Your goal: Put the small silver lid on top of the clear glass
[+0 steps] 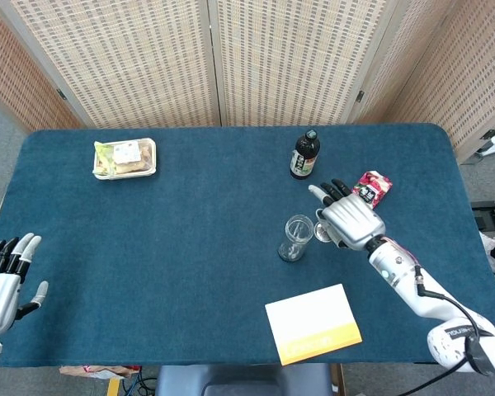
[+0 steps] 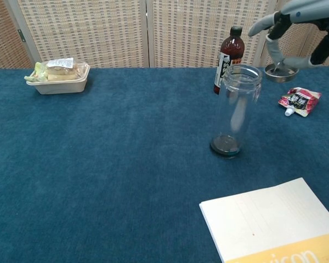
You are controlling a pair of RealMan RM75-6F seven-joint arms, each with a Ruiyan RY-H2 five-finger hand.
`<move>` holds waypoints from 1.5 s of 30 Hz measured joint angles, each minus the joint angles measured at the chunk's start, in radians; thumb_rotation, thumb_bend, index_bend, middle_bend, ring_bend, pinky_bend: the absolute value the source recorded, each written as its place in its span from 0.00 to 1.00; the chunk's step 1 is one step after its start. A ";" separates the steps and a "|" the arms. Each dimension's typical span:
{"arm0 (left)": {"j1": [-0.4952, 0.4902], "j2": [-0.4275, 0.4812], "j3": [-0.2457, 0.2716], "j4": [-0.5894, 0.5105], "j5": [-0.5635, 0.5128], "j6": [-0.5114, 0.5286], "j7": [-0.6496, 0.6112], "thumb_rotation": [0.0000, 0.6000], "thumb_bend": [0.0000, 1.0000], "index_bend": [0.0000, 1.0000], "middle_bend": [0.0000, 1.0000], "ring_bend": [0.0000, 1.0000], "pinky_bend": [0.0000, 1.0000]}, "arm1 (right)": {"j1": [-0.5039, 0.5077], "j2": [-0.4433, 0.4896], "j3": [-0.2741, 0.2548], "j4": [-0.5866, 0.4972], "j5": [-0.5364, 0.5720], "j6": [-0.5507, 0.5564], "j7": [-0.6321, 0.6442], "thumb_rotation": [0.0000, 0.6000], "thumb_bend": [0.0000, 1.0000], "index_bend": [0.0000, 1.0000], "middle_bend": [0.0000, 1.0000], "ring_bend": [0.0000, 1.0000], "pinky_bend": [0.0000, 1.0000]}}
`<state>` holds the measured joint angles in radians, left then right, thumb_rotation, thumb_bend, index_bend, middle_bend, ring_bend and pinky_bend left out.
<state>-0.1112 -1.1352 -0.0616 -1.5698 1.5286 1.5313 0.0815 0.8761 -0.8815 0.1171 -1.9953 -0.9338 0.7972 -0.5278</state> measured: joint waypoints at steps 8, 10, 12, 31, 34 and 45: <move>0.005 0.009 0.001 -0.001 0.004 0.009 -0.019 1.00 0.36 0.00 0.05 0.00 0.01 | 0.058 -0.011 0.010 -0.036 0.077 0.024 -0.062 1.00 0.60 0.62 0.04 0.00 0.00; 0.006 0.010 0.001 -0.001 0.004 0.009 -0.023 1.00 0.36 0.00 0.05 0.00 0.01 | 0.071 -0.013 0.012 -0.041 0.094 0.031 -0.070 1.00 0.60 0.62 0.04 0.00 0.00; 0.006 0.011 0.000 0.000 0.003 0.009 -0.025 1.00 0.36 0.00 0.05 0.00 0.01 | 0.080 -0.014 0.012 -0.045 0.104 0.038 -0.074 1.00 0.60 0.62 0.04 0.00 0.00; 0.009 0.018 0.000 0.000 0.006 0.014 -0.040 1.00 0.36 0.00 0.05 0.00 0.01 | 0.130 -0.060 -0.010 -0.005 0.134 0.031 -0.071 1.00 0.60 0.62 0.04 0.00 0.00; 0.009 0.018 0.002 0.000 0.010 0.015 -0.041 1.00 0.36 0.00 0.05 0.00 0.01 | 0.135 -0.065 -0.015 -0.001 0.138 0.031 -0.073 1.00 0.60 0.62 0.04 0.00 0.00; 0.011 0.020 0.002 0.000 0.011 0.017 -0.045 1.00 0.36 0.00 0.05 0.00 0.01 | 0.150 -0.065 -0.039 0.003 0.163 0.025 -0.082 1.00 0.48 0.42 0.01 0.00 0.00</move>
<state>-0.1004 -1.1149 -0.0599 -1.5700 1.5393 1.5482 0.0364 1.0264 -0.9462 0.0776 -1.9926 -0.7705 0.8227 -0.6101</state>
